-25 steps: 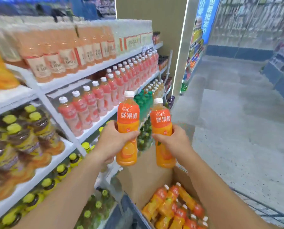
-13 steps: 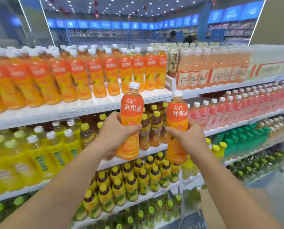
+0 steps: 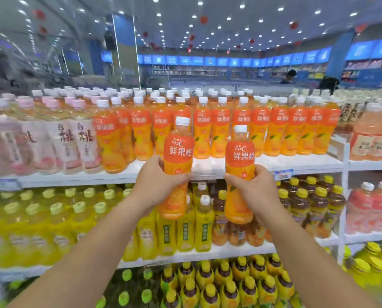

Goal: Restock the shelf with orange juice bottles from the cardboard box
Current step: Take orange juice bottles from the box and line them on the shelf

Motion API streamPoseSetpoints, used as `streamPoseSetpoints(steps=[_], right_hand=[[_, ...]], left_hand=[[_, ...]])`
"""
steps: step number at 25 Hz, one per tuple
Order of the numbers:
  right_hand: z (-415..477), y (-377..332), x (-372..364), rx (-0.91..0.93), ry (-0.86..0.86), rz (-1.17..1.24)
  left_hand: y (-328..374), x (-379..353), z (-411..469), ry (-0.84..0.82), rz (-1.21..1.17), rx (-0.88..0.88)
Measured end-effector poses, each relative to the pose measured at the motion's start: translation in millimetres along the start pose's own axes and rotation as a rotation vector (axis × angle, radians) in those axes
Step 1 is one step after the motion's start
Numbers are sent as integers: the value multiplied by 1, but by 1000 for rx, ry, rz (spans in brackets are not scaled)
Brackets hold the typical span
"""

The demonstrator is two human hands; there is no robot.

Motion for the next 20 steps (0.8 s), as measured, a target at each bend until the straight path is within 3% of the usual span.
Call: streamPoseSetpoints(steps=[8,20], right_hand=[[40,-39,-119,104,-83,55],[112,-33,-210,262,-212,222]], left_hand=[[-25,79,72,148,-25,-7],[-37,72,141,283,-117,-38]])
Point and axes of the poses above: each hand's wrist, its own z-axis towards the middle knuckle, its own x-axis out of the back of the hand, y = z × x, the point moved 4 cm from there along z, towards the middle knuckle, and after that the axes turned 5 degrees about x, right-handed, at the moved point
